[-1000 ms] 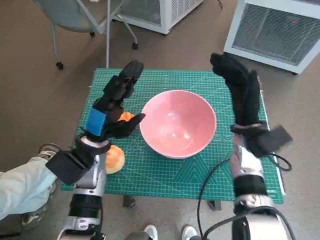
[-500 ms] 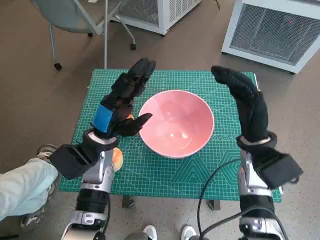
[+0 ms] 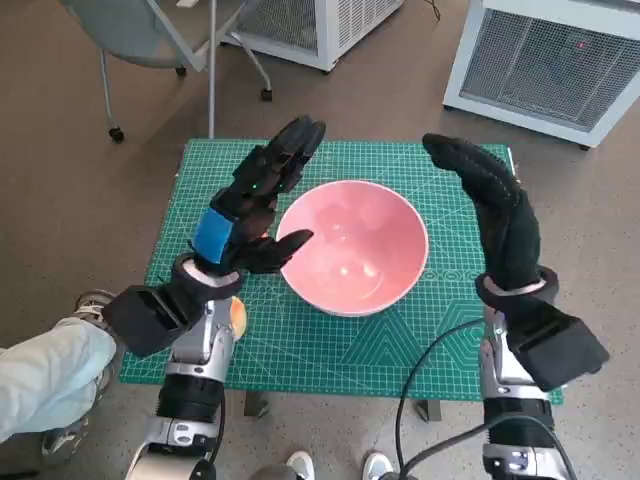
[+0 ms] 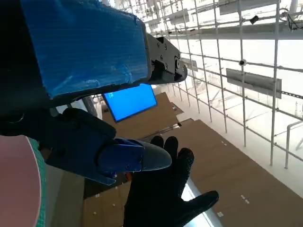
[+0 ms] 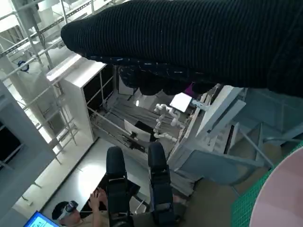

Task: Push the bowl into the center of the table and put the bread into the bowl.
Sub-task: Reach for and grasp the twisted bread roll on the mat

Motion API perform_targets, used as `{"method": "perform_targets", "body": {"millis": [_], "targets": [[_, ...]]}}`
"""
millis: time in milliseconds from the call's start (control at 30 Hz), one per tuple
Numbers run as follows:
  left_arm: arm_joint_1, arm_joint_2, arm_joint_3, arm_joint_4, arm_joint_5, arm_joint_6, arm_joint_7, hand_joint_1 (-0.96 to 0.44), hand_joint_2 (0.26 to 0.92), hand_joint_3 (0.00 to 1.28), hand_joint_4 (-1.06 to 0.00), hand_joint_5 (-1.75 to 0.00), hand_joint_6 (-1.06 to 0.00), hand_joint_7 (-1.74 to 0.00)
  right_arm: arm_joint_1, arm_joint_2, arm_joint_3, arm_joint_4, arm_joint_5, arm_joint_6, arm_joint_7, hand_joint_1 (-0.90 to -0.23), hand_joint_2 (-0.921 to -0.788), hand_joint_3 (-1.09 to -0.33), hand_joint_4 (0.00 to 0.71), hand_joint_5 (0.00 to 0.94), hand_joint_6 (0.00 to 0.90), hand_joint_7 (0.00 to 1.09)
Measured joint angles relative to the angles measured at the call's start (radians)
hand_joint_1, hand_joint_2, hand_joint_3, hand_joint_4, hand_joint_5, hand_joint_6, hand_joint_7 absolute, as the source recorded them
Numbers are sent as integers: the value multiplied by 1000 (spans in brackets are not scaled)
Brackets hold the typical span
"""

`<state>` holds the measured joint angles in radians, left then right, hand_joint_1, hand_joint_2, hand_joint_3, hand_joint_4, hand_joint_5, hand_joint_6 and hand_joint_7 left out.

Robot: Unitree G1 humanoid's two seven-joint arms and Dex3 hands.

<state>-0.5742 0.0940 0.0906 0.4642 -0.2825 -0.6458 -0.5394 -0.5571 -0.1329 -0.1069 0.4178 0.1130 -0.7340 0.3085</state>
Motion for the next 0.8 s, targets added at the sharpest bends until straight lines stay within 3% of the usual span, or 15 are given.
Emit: {"method": "perform_targets", "body": {"millis": [133, 300, 500, 800], "targets": [[-21, 75, 7, 21, 65, 0, 8, -502, 918, 177, -176, -2, -243, -96, 0, 0, 6, 0, 0, 1, -3, -752, -921, -759, 208, 0, -1, 578], [-54, 248, 4, 29, 279, 53, 76, -360, 809, 28, -95, -2, -192, -58, 0, -1, 9, 1, 2, 1, -3, -750, -921, -758, 208, 0, -1, 578], [-79, 409, -20, -23, 488, 300, 100, -180, 760, 5, -17, -1, -172, -30, -1, -1, 10, 2, 3, 1, -3, -749, -921, -758, 208, 1, -1, 577], [-191, 470, -160, 44, 751, 672, 132, -95, 746, 0, 0, 0, -185, -21, -13, 5, 22, 23, 3, 2, -3, -748, -921, -767, 204, 0, -1, 559]]}}
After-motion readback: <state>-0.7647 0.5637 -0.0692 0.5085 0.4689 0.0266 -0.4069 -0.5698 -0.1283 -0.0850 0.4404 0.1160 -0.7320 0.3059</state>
